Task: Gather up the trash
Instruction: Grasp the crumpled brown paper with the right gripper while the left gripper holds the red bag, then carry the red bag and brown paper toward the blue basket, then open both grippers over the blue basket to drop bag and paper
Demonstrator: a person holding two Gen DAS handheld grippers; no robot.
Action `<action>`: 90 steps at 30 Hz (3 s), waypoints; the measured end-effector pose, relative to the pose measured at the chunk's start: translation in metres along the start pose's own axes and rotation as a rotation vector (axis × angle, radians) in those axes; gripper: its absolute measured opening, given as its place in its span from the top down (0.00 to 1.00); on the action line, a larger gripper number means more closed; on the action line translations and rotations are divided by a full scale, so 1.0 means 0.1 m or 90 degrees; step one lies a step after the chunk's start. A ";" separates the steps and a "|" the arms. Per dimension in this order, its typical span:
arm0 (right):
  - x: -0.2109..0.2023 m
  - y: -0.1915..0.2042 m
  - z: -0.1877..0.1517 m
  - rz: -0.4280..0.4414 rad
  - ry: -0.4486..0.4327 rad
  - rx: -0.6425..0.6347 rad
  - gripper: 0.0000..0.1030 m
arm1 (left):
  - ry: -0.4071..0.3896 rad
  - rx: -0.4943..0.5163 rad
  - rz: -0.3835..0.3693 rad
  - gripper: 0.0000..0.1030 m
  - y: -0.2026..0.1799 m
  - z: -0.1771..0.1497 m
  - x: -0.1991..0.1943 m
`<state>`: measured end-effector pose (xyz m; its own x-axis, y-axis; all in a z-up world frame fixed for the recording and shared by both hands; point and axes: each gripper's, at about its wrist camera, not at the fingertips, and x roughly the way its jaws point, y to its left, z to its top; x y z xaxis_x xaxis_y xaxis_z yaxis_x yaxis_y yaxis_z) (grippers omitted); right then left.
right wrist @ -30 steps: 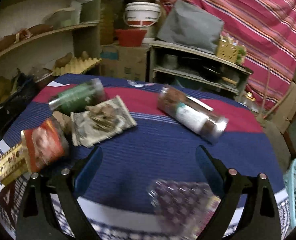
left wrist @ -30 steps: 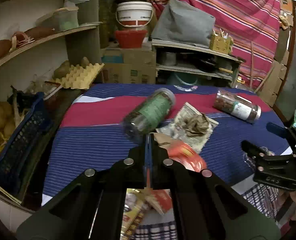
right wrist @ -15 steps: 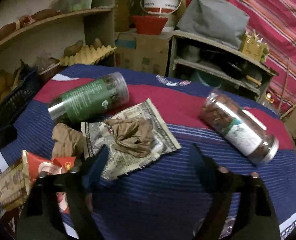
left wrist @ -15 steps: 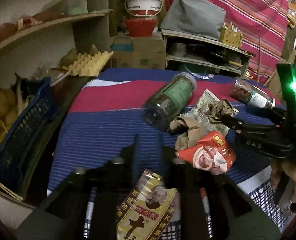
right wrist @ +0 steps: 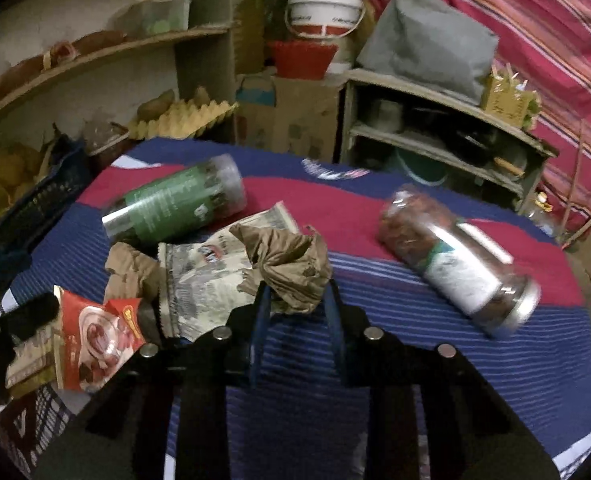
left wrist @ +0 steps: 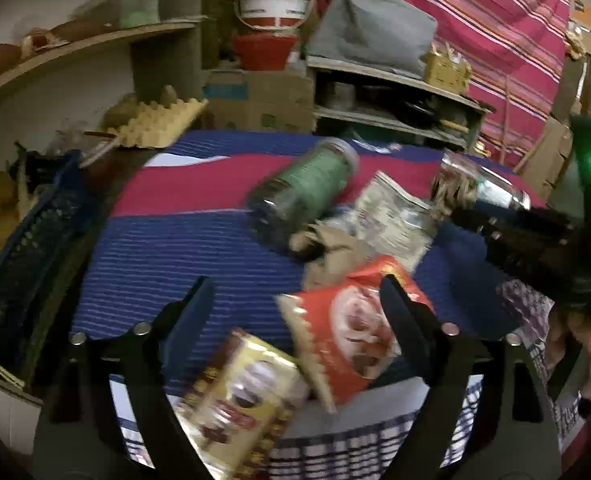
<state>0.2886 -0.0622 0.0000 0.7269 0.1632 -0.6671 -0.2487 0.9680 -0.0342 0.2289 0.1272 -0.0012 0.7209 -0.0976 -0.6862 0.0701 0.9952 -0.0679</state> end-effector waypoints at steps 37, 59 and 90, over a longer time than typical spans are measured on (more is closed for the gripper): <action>-1.28 -1.86 -1.07 -0.093 -0.024 0.158 0.73 | 0.049 0.131 -0.037 0.95 -1.48 -0.10 0.25; -2.44 -3.57 -1.95 -0.250 -0.070 0.280 0.73 | -0.078 0.221 -0.205 0.95 -4.00 0.01 -0.45; -2.17 -4.25 -2.54 -0.284 -0.073 0.361 0.73 | -0.054 0.282 -0.315 0.88 -5.50 -0.54 -0.07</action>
<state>0.0737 -0.5571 -0.0295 0.7520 -0.2805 -0.5966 0.4340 0.8918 0.1278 0.1480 -0.4198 0.0022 0.5810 -0.5601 -0.5905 0.6698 0.7412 -0.0441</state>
